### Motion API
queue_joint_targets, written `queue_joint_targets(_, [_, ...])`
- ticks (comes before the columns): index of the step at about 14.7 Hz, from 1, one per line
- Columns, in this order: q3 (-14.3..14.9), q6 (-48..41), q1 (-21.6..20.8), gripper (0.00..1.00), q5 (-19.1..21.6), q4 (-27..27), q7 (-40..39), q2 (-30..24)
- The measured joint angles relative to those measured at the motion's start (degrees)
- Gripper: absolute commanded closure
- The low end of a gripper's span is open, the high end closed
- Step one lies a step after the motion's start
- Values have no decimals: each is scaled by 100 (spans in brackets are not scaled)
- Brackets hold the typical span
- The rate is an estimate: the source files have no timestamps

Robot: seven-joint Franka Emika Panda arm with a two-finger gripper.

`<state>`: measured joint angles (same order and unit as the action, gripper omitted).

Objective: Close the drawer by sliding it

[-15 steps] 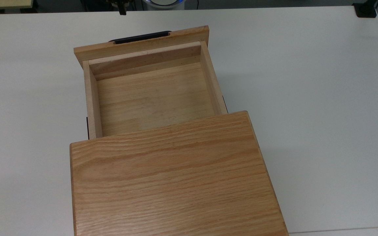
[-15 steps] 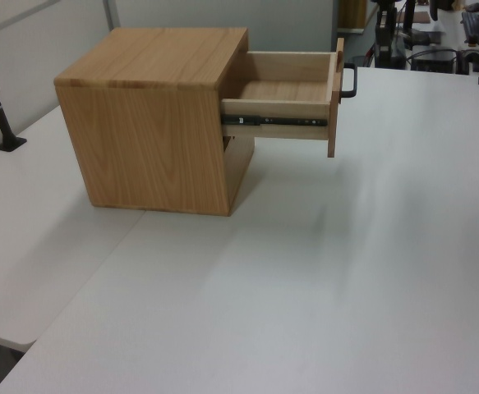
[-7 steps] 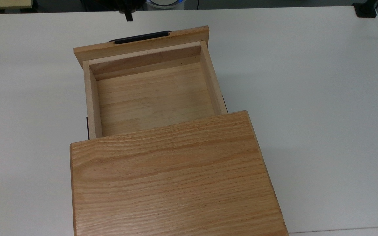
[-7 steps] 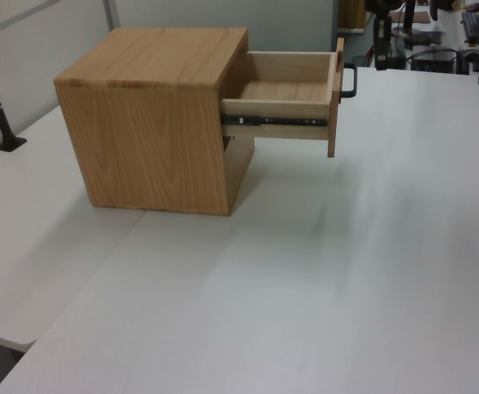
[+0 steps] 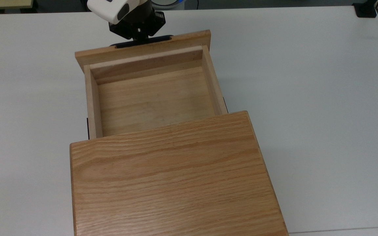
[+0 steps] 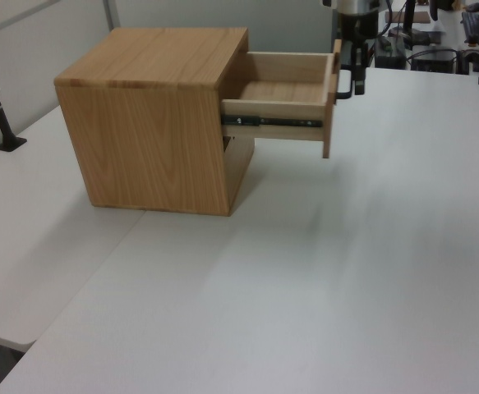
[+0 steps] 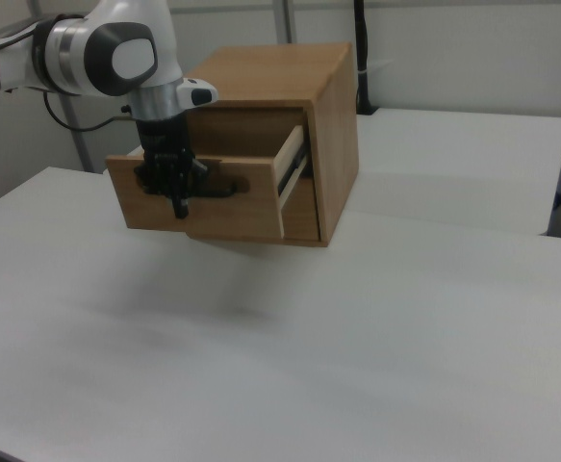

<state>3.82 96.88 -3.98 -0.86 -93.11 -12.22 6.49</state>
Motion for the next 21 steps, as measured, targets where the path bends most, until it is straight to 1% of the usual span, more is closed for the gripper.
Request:
queue_joint_targets(4, [-6,811,-183,100,60,2,272,46])
queue_joint_targets(7, [-6,1438,-247,100,60,51,476,265])
queue_joint_targets(9, [-6,1639,-247,100,60,314,541,546])
queue_joint_targets(10, [-6,1648,-247,100,60,572,602,740])
queue_joint_targets(13, [-6,1868,-246,100,61,1036,827,1112])
queue_joint_targets(17, [-5,2630,-245,100,60,1253,1107,1491])
queue_joint_targets(21, [7,3145,-239,100,60,1450,1299,1825])
